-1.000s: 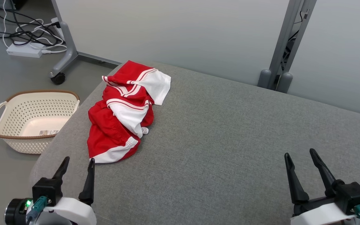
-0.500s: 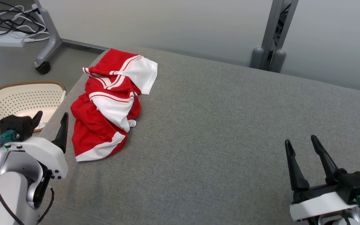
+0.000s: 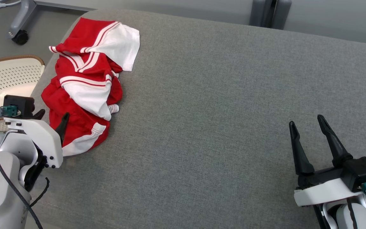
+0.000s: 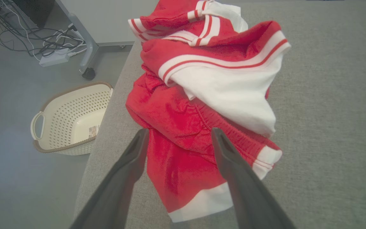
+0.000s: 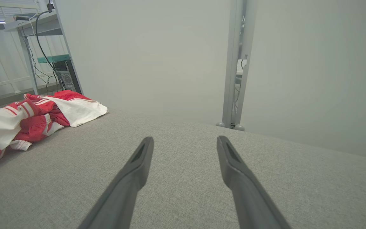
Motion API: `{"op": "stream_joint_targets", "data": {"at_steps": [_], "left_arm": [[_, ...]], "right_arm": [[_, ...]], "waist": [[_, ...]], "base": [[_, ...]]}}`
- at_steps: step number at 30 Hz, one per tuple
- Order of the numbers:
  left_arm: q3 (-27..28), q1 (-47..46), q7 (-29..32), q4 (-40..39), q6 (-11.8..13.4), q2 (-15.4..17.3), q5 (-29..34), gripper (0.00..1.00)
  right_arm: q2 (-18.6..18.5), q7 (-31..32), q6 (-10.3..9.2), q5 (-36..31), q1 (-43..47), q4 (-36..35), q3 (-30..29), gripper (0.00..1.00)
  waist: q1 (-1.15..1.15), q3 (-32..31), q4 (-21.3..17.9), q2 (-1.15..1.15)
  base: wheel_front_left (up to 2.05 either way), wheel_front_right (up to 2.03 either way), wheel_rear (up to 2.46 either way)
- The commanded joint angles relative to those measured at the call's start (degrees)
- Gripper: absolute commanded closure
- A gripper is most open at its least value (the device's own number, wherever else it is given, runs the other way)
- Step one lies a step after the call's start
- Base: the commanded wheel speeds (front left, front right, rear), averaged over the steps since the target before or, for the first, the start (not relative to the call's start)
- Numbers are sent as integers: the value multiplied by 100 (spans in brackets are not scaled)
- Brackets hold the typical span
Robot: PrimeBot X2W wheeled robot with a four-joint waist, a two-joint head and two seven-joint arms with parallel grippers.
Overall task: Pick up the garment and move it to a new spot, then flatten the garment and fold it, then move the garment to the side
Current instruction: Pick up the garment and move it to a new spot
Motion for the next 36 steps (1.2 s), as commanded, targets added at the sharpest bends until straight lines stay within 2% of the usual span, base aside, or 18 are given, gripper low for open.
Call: {"op": "stream_joint_targets", "data": {"at_steps": [1,11,26,27,28,29,30,36], "left_arm": [[-60,-94,21,58,-7,27,-61,0],[-600,-368,135,561,-11,115,-546,0],[-938,-761,73,1682,-11,25,-843,0],[-959,-802,-36,1817,-10,6,-823,60],[-959,-802,-36,1817,-10,6,-823,60],[-968,-823,-101,1885,-2,-1,-804,91],[-994,-841,-161,1954,-2,3,-782,100],[-1129,-982,-499,2223,-4,131,-642,100]], "right_arm": [[-42,-14,1,-69,-69,-14,-8,0],[-43,-14,1,-236,-140,-38,108,0],[-41,-14,1,-494,105,-209,74,0],[-42,-14,1,-498,110,-213,79,0],[-42,-14,1,-498,110,-213,79,0],[-41,-14,1,-495,117,-213,78,0],[-41,-14,1,-490,127,-212,80,0],[-41,-14,1,-431,172,-177,43,0]], "waist": [[0,120,-41,0],[0,339,-212,0],[0,482,-419,0],[0,486,-421,0],[0,486,-421,0],[0,481,-416,0],[0,473,-409,0],[0,362,-292,0]], "base": [[0,0,0],[0,0,0],[0,0,0],[0,0,0],[0,0,0],[0,0,0],[0,0,0],[0,0,0]]}}
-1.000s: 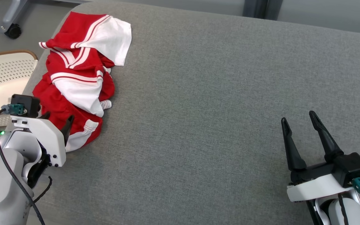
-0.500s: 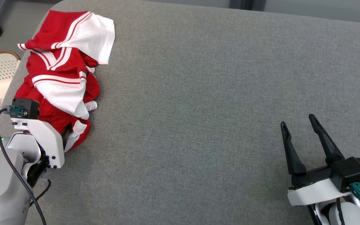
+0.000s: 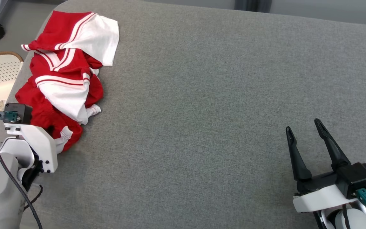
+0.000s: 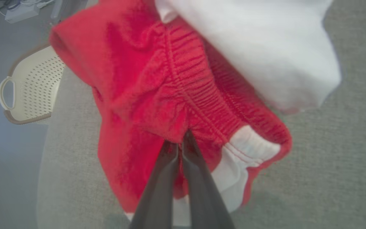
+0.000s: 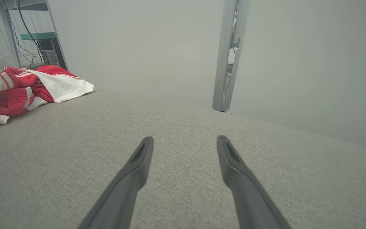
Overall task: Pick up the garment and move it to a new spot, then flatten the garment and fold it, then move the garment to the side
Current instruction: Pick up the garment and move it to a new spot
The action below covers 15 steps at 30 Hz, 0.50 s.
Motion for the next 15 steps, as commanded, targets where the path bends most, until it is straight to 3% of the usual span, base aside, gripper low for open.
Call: {"op": "stream_joint_targets", "data": {"at_steps": [1,15], "left_arm": [[9,-137,-132,30,5,97,29,100],[-48,-494,-802,-442,20,472,132,100]], "right_arm": [[-40,-14,1,43,39,5,-19,0],[-40,-14,1,196,43,53,25,0]], "waist": [[0,-60,67,0],[0,-369,245,0]], "base": [[0,0,0],[0,0,0]]}}
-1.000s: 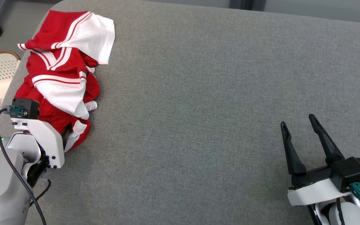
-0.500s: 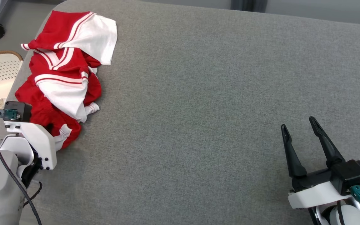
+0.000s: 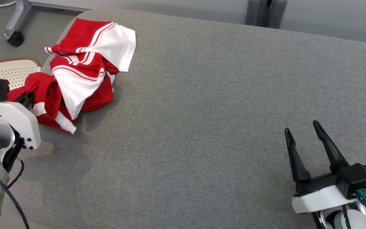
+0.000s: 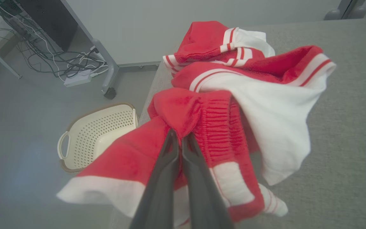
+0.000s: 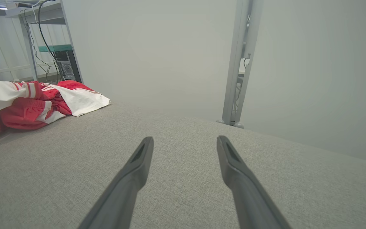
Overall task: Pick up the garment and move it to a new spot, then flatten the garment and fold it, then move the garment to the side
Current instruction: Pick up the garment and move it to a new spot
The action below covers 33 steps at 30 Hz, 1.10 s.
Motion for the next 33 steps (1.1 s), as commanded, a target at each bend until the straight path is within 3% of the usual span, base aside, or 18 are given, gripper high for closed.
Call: {"op": "stream_joint_targets", "data": {"at_steps": [1,9,20,25,33], "left_arm": [[-15,-135,-35,-139,33,75,54,100],[-149,-353,89,-1010,122,331,262,100],[-264,-836,667,-2780,327,660,527,100],[-350,-965,873,-3270,346,591,526,100],[-577,-785,1100,-3503,474,152,362,100]], "right_arm": [[-41,-14,1,58,7,6,-10,0],[-40,-14,1,265,19,37,-18,0],[-40,-14,1,579,40,42,-46,0],[-41,-14,1,660,29,46,-71,0],[-40,-13,1,759,41,38,-88,0]], "waist": [[0,-51,-11,0],[0,-294,-110,0],[0,-631,-473,0],[0,-744,-706,0],[0,-836,-1272,0]], "base": [[0,0,0],[0,0,0],[0,0,0],[0,0,0],[0,0,0]]}}
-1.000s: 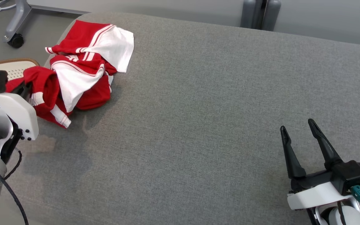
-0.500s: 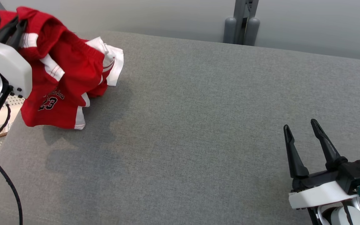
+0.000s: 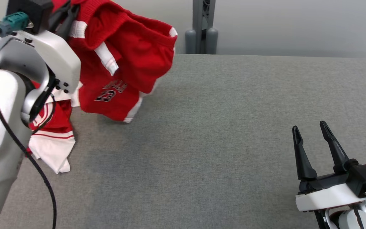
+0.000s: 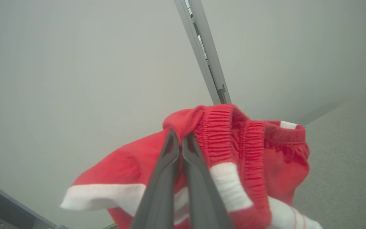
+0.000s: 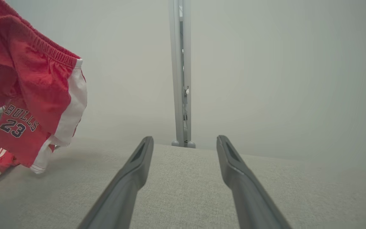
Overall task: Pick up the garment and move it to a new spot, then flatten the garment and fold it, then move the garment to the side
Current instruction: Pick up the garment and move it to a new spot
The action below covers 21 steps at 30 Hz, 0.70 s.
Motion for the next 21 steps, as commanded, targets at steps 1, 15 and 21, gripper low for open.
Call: {"op": "stream_joint_targets", "data": {"at_steps": [1,15,21], "left_arm": [[-27,66,10,29,43,-70,-42,100],[-978,786,-398,1030,-206,-1225,-185,100],[-1440,772,-736,1926,-340,-1852,-188,100]], "right_arm": [[-40,-14,1,49,40,-4,-24,0],[-38,-13,1,149,65,6,129,0],[-39,-13,1,190,22,3,280,0]], "waist": [[0,-30,-196,0],[0,85,-1077,0],[0,202,-1487,0]], "base": [[0,0,0],[0,0,0],[0,0,0]]}}
